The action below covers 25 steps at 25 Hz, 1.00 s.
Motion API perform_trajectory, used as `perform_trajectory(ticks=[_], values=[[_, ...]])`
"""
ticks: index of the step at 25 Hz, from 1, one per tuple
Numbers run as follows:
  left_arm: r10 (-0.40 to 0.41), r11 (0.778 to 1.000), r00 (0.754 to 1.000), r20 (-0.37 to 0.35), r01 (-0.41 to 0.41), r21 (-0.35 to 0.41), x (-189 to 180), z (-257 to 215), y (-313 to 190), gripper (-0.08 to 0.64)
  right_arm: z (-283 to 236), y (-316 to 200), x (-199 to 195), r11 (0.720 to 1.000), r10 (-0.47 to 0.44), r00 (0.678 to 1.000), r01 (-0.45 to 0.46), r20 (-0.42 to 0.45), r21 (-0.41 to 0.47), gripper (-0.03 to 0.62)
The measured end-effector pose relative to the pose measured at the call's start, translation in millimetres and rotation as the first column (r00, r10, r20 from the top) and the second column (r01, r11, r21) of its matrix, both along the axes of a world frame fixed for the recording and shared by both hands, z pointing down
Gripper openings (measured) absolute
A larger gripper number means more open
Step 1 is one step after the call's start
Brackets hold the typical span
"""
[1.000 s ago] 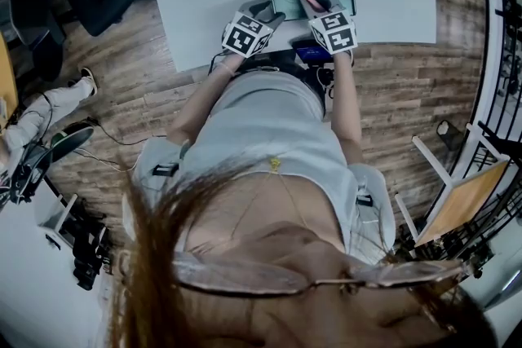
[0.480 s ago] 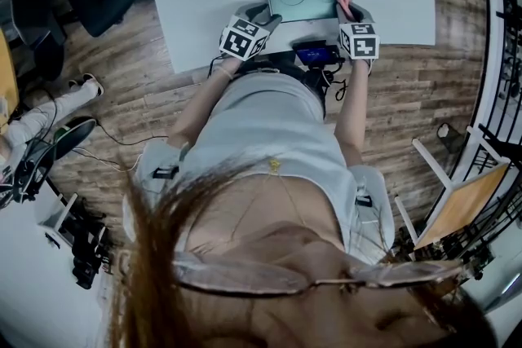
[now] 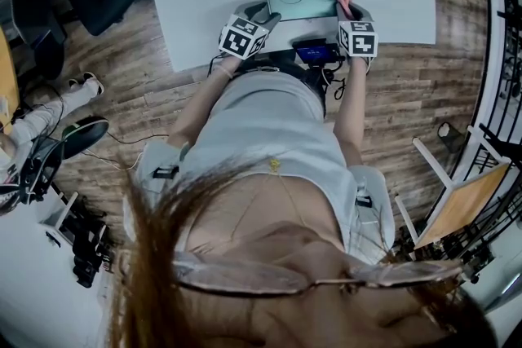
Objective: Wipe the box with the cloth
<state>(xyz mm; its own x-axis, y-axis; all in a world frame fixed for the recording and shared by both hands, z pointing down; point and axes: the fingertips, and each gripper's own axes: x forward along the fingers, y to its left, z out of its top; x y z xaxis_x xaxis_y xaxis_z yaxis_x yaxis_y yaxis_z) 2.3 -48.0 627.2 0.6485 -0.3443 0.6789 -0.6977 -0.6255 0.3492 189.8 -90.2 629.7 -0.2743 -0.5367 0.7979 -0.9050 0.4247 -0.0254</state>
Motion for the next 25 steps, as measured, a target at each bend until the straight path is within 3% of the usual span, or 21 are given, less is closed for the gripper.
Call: perform_trajectory(ticks=[25], values=[[0.000, 1.000, 1.000, -0.005, 0.000, 0.003, -3.3, -0.6, 0.0, 0.215, 0.9, 15.8, -57.8, 0.983, -0.169, 0.985, 0.171, 0.030, -0.065, 0.038]])
